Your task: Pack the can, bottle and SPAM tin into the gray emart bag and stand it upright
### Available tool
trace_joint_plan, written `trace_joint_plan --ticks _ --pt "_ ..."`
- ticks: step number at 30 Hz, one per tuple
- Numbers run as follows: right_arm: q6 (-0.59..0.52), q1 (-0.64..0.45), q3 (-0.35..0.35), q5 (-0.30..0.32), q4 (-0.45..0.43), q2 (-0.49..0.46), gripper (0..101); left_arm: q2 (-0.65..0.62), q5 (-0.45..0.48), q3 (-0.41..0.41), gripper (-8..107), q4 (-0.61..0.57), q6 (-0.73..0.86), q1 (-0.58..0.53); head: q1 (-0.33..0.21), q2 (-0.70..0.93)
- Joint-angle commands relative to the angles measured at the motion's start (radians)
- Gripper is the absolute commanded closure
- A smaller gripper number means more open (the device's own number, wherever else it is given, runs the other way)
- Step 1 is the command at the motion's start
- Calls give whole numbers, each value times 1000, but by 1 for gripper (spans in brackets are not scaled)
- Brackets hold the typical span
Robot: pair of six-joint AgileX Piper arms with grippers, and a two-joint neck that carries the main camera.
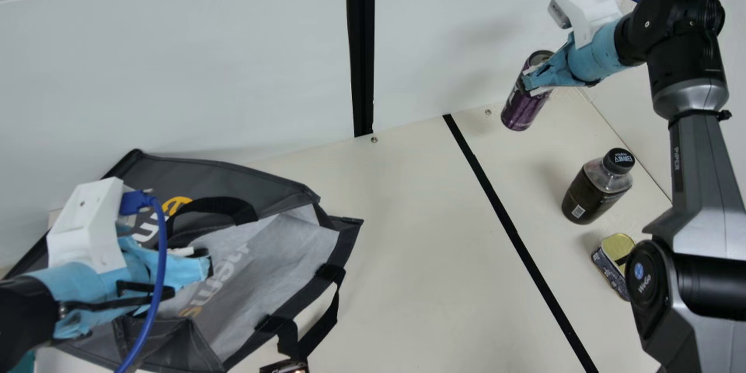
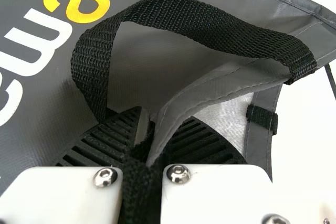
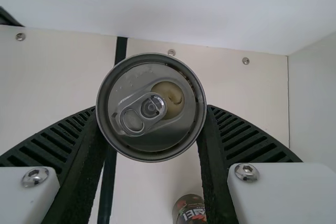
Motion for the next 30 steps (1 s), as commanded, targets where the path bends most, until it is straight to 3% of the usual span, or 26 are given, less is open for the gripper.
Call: trace_joint_plan --ticks 1,30 --pt "-7 10 24 0 3 -23 101 0 0 0 107 0 0 0 -23 -1" --pt "-168 205 360 0 55 -288 101 0 0 0 107 0 0 0 -23 -1"
